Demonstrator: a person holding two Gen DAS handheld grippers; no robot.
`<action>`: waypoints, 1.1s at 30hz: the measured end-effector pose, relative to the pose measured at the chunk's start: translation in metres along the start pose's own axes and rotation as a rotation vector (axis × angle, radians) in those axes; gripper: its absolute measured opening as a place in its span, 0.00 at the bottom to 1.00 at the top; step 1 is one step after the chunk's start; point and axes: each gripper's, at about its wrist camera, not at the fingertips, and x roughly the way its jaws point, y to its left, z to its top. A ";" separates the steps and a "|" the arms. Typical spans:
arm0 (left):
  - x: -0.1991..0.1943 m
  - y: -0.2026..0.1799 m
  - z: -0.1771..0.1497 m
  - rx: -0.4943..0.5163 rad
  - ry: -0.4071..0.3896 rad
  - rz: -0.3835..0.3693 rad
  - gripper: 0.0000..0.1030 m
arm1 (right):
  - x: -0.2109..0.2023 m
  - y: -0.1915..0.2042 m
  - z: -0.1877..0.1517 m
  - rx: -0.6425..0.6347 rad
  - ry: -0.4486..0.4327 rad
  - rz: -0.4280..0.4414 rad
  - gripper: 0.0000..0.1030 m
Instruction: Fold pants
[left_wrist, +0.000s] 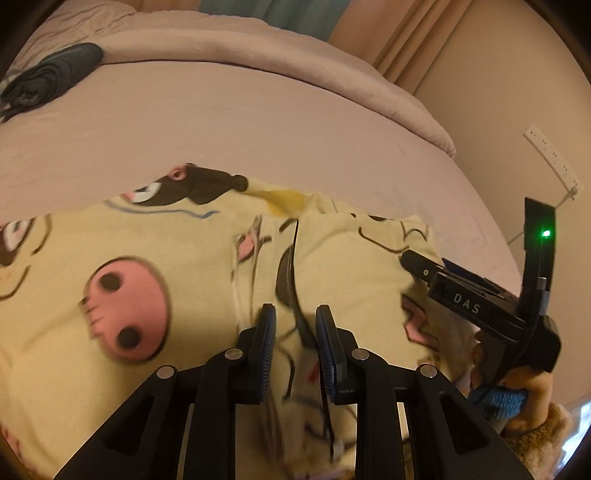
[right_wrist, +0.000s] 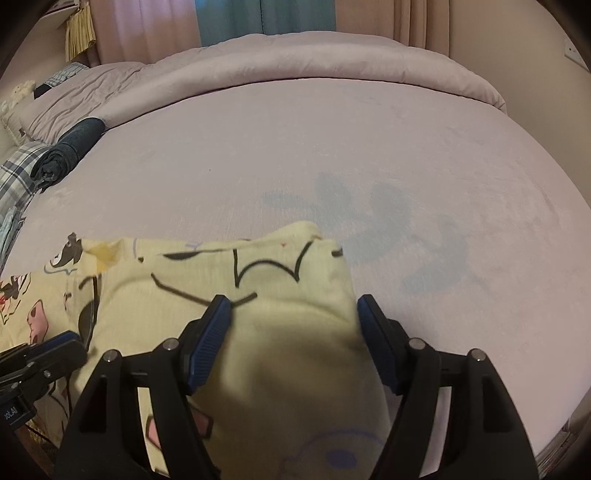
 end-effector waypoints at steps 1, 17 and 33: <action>-0.008 0.003 0.000 -0.009 0.000 0.015 0.25 | -0.007 0.000 -0.002 0.010 0.000 -0.006 0.69; -0.152 0.216 -0.016 -0.442 -0.220 0.295 0.62 | -0.043 0.085 -0.055 -0.129 0.025 0.286 0.69; -0.120 0.243 -0.034 -0.427 -0.104 0.109 0.62 | -0.034 0.110 -0.065 -0.217 0.009 0.180 0.74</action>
